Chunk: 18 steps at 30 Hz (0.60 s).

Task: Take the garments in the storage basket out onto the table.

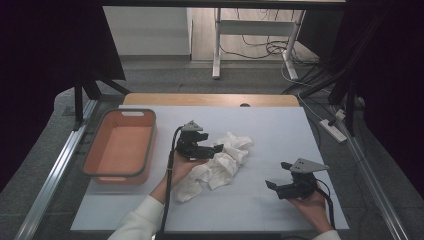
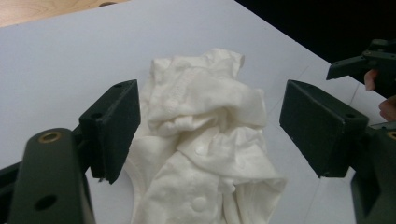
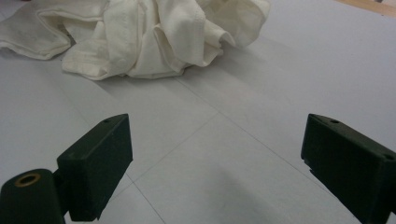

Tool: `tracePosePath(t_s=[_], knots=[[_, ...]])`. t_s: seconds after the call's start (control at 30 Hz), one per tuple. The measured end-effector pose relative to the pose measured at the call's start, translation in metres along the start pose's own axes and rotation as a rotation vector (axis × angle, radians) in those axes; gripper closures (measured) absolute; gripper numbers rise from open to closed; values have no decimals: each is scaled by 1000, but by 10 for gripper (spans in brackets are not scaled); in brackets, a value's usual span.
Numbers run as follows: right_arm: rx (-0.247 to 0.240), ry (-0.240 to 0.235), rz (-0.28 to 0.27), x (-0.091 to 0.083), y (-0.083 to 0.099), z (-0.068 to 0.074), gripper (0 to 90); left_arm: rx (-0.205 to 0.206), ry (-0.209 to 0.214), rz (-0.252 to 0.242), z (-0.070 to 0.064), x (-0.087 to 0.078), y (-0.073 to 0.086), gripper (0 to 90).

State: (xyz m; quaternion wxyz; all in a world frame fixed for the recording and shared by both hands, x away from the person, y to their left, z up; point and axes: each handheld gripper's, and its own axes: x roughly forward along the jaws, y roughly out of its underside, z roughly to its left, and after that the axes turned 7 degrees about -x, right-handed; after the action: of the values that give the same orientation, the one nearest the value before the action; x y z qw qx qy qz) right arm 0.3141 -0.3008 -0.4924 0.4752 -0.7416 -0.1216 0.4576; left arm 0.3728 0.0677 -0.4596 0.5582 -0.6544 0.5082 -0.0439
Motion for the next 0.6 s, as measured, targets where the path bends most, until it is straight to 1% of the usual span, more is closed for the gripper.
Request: tracePosePath(t_s=[0.13,0.17,0.23,0.33,0.47,0.6], knots=[[-4,2,-1,0,-1,1,89,7,-1,-12,0,-8,-2,213],[-4,2,-1,0,-1,1,89,7,-1,-12,0,-8,-2,214],[-4,2,-6,0,-1,2,90,6,-3,-27,1,-15,-2,217],[-4,-1,-6,0,-1,2,89,11,-5,-29,1,-23,-1,218],[-8,-5,-7,0,-1,3,89,16,-14,-36,1,-34,1,224],[-10,-15,-13,0,-2,5,89,22,-32,-31,-1,-44,6,225]])
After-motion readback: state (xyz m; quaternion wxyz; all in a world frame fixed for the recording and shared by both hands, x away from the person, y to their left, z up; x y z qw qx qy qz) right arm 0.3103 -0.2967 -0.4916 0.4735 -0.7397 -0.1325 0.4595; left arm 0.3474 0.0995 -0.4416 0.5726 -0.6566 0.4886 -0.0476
